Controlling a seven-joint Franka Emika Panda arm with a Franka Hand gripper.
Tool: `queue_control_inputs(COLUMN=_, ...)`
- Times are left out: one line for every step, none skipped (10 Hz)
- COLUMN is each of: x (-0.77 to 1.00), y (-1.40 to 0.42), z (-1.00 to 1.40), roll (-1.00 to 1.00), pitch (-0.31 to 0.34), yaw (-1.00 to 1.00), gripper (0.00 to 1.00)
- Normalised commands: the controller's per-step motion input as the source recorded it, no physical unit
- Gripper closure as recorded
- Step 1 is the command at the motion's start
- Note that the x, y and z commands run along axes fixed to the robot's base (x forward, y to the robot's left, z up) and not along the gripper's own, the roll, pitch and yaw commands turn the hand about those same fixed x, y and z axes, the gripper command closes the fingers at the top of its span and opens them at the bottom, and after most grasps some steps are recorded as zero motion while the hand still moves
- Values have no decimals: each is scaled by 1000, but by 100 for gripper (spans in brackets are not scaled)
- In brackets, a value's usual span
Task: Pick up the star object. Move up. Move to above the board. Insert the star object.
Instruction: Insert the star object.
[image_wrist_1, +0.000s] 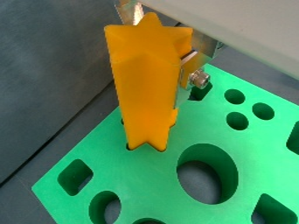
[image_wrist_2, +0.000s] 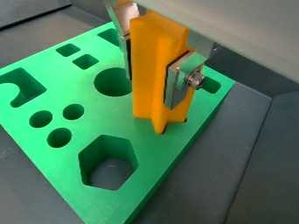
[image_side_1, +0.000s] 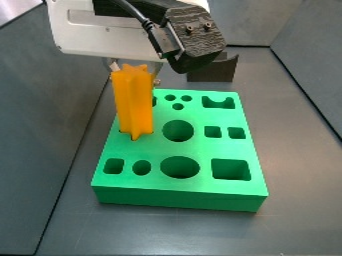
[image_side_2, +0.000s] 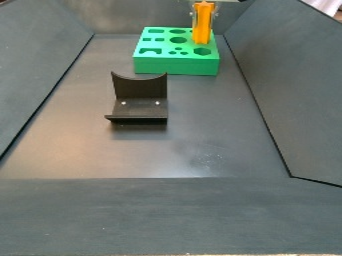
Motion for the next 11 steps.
queue_control_inputs(x=0, y=0, z=-149, roll=0, pitch=0, yaw=0, gripper=100)
queue_control_inputs(x=0, y=0, z=-571, roll=124, pitch=56, yaw=0, gripper=100)
queue_control_inputs(x=0, y=0, z=-720, roll=206, pitch=114, yaw=0, gripper=100)
queue_control_inputs(x=43, y=0, z=-697, roll=189, pitch=161, yaw=-17, gripper=100)
queue_control_inputs(x=26, y=0, z=-169, roll=0, pitch=57, yaw=0, gripper=100)
queue_control_inputs(x=20, y=0, z=-29, roll=0, pitch=4, yaw=0, gripper=100)
queue_control_inputs(x=26, y=0, z=-446, roll=190, pitch=44, yaw=-29, gripper=100)
queue_control_inputs(x=29, y=-20, z=-383, roll=166, pitch=50, yaw=-46, gripper=100)
queue_control_inputs(x=0, y=0, z=-26, roll=0, pitch=0, yaw=0, gripper=100)
queue_control_inputs(x=0, y=0, z=-611, roll=86, pitch=0, yaw=0, gripper=100)
queue_control_inputs(x=83, y=0, z=-737, roll=120, pitch=0, yaw=91, gripper=100)
